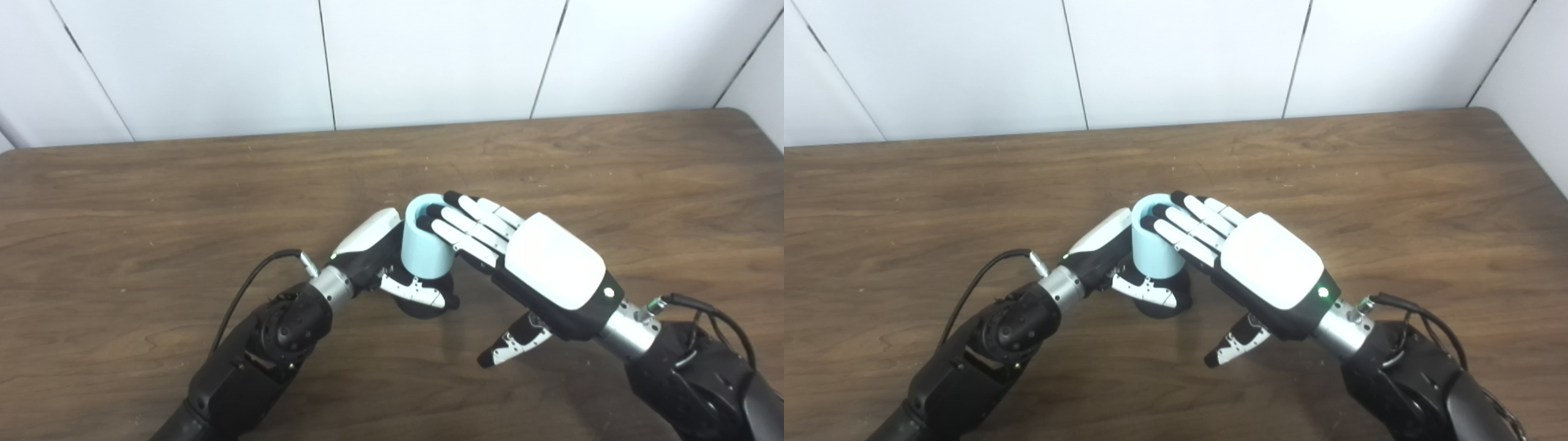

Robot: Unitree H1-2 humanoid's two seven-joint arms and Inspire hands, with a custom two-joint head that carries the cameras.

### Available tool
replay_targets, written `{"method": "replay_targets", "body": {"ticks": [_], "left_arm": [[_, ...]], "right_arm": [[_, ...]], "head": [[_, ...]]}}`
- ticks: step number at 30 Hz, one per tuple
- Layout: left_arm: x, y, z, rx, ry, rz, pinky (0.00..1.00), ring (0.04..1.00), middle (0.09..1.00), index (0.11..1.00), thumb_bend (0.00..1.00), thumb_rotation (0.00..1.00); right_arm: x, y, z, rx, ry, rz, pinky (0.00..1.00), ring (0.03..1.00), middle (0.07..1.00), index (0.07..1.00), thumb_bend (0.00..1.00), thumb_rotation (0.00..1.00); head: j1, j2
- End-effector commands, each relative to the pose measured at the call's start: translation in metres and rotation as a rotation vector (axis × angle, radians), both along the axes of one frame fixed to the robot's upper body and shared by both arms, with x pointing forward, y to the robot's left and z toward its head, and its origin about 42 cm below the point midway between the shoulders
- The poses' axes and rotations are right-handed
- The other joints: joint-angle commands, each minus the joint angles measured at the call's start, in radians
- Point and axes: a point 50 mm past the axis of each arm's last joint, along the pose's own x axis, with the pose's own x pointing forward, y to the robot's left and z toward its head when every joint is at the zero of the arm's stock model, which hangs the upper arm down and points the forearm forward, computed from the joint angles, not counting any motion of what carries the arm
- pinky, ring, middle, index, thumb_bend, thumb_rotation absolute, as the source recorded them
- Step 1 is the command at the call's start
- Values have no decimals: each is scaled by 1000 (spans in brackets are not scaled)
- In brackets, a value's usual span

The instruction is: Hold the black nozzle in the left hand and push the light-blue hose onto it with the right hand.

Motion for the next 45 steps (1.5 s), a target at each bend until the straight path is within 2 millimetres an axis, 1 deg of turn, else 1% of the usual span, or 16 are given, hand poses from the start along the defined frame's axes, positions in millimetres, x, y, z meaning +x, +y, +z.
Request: {"method": "replay_targets", "body": {"ticks": [1, 16, 23, 26, 29, 30, 33, 35, 40, 42, 45], "left_arm": [[-40, 17, -80, 234, 395, -51, 653, 746, 711, 527, 761, 371], [-40, 17, -80, 235, 396, -56, 649, 750, 706, 526, 767, 379], [-39, 17, -80, 236, 398, -55, 645, 738, 704, 526, 767, 378], [-39, 17, -80, 236, 400, -55, 640, 735, 703, 526, 767, 377], [-39, 17, -80, 239, 400, -55, 642, 743, 705, 528, 766, 377], [-39, 17, -80, 239, 400, -55, 650, 752, 707, 528, 766, 377], [-39, 17, -80, 240, 398, -56, 674, 769, 713, 528, 764, 377], [-39, 16, -81, 241, 398, -57, 680, 773, 717, 527, 764, 377], [-38, 15, -80, 239, 400, -58, 682, 767, 717, 524, 764, 377], [-38, 15, -79, 230, 402, -58, 680, 764, 716, 524, 764, 377], [-37, 15, -75, 211, 399, -61, 679, 764, 714, 526, 761, 371]], "right_arm": [[-5, 0, -32, -147, 190, 19, 947, 974, 981, 969, 774, 204], [-5, 4, -29, -146, 177, 38, 944, 972, 980, 945, 779, 219], [-6, 0, -26, -140, 171, 42, 945, 972, 976, 928, 777, 218], [-7, -3, -20, -125, 152, 34, 946, 972, 978, 927, 778, 218], [-9, -7, -10, -54, 77, 13, 993, 997, 998, 984, 788, 215], [-8, -7, -9, -10, 37, -2, 997, 999, 999, 992, 801, 228], [-5, -5, 1, 122, -69, -48, 1000, 1000, 1000, 1000, 816, 386], [-4, -3, 13, 216, -129, -58, 1000, 1000, 1000, 1000, 836, 455], [-1, -7, 30, 354, -273, -94, 1000, 1000, 1000, 1000, 837, 559], [1, -12, 35, 403, -309, -118, 1000, 1000, 1000, 1000, 838, 575], [3, -19, 36, 480, -322, -158, 1000, 1000, 1000, 1000, 856, 617]], "head": [[-2, 1], [-1, 3], [-1, 0], [-1, 0], [-2, 0], [-2, 0], [-1, 0], [-2, -1], [-3, -4], [-2, -7], [-1, -8]]}}
